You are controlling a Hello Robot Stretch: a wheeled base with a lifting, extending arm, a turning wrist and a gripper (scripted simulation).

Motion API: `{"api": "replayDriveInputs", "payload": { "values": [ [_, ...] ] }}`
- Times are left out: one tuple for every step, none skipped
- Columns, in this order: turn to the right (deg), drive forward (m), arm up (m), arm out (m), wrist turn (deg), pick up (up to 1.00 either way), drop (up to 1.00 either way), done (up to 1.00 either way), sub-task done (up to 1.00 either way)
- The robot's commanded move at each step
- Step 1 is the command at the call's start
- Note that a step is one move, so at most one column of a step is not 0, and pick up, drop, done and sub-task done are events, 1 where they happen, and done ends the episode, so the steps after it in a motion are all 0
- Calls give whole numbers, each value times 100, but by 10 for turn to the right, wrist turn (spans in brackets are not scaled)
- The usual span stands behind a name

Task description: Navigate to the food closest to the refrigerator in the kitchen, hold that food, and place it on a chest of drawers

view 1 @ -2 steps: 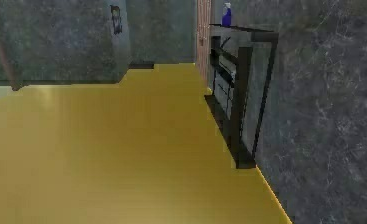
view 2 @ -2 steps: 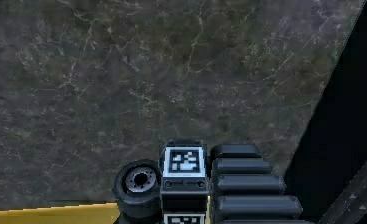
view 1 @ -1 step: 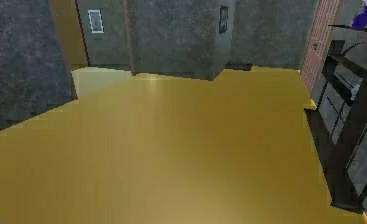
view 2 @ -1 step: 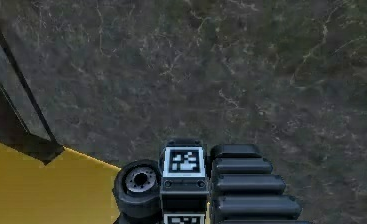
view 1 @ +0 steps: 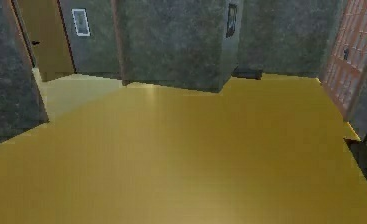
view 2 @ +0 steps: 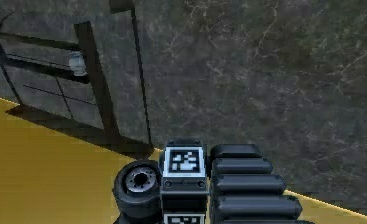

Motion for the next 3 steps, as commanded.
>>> {"api": "replayDriveInputs", "payload": {
  "values": [
    [-240,0,0,0,0,0,0,0,0],
    [0,100,0,0,0,0,0,0,0],
    [-30,0,0,0,0,0,0,0,0]
  ]
}}
